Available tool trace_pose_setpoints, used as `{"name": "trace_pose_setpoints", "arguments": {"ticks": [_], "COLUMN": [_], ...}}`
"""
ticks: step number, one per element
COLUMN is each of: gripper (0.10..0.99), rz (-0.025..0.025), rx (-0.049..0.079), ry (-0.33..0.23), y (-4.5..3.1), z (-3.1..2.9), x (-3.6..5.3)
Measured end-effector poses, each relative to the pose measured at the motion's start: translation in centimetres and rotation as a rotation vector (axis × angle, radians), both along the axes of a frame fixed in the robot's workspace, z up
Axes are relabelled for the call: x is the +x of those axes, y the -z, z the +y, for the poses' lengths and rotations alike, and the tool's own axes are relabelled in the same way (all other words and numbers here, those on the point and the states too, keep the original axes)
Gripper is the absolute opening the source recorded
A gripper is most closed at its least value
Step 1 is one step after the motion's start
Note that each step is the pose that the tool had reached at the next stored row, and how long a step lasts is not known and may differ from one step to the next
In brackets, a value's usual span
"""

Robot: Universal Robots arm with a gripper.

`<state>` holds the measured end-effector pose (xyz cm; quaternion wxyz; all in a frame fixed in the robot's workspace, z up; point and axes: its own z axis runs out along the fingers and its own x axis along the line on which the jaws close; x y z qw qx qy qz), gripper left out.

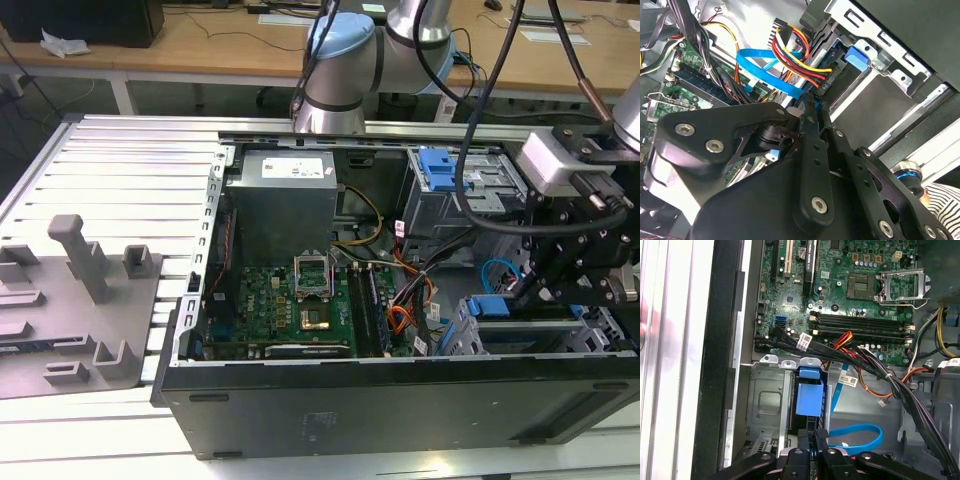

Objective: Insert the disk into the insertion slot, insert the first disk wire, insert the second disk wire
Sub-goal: 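Insert the second disk wire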

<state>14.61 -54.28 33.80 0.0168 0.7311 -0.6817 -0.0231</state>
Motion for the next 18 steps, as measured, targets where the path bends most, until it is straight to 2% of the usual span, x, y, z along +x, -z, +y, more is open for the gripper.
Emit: {"name": "trace_pose_setpoints", "arguments": {"ticks": [2,3,5,8,9,11,13,16,18], "gripper": [0.176,0.239,0.239,0.22,0.106,0.106,0.106,0.106,0.106], "rz": [-0.0001,-0.0001,-0.0001,-0.0001,0.0,0.0,-0.0008,-0.0091,-0.0124], "rx": [0.001,0.0,0.001,0.0,0.0,0.0,0.0,0.0,0.0], "ry": [0.0,0.0,0.0,0.0,0.0,0.0,0.0,0.0,0.0], "y": [0.03,0.03,-0.37,-2.36,-3.08,-3.75,-4.09,-4.36,-4.42], "z": [0.0,0.0,-0.01,0.05,0.08,0.08,0.08,0.07,0.08], "x": [0.0,0.0,0.0,0.0,0.0,0.0,-0.09,-0.91,-1.25]}}
